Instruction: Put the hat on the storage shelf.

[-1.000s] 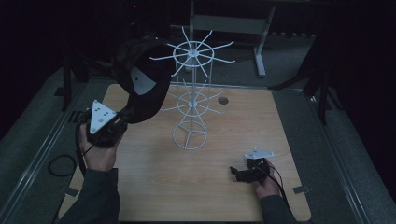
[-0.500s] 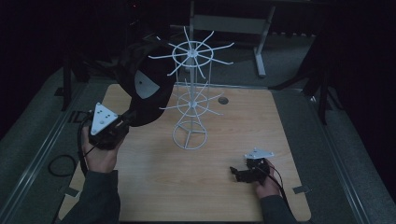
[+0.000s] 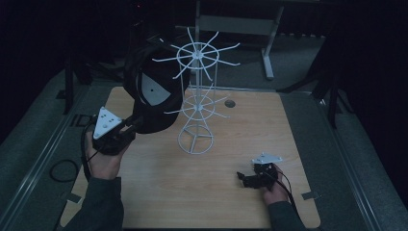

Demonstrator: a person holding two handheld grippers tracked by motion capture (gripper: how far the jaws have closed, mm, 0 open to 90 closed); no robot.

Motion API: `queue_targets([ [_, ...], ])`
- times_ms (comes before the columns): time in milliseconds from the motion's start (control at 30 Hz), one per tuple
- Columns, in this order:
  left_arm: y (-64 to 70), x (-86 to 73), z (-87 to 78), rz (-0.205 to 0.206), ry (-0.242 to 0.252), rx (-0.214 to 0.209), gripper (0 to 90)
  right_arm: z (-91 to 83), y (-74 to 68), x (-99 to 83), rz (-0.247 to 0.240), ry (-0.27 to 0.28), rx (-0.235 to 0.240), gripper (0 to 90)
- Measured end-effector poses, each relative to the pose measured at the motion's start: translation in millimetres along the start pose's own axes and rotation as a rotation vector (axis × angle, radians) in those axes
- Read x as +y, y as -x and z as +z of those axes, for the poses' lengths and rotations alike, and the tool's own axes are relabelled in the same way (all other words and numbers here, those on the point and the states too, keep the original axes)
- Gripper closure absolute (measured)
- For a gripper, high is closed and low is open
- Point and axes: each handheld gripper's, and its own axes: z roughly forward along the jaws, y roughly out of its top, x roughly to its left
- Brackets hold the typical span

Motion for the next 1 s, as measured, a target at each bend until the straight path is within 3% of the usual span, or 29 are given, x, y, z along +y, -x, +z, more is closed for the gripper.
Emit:
queue_targets([
  [167, -0.2, 1.6, -0.7, -0.026, 0.012, -0.014, 57.7, -0.1, -0.1, 0.0, 0.001, -0.001, 0.000, 11.7],
  [400, -1.5, 2.5, -3.3, -0.052, 0.025, -0.019, 45.1, -0.1, -0.1, 0.0, 0.002, -0.001, 0.000, 11.7],
  [500, -0.7, 2.8, -5.4, -0.051, 0.030, 0.000, 38.3, -0.1, -0.1, 0.0, 0.001, -0.001, 0.000, 11.7],
  [733, -2.1, 3.4, -8.6, -0.063, 0.044, 0.019, 31.9, 0.0, -0.1, 0.0, 0.001, 0.000, 0.000, 11.7],
  [1000, -5.9, 2.7, -11.6, -0.083, 0.042, -0.002, 26.2, 0.0, -0.1, 0.0, 0.001, 0.000, 0.000, 11.7],
])
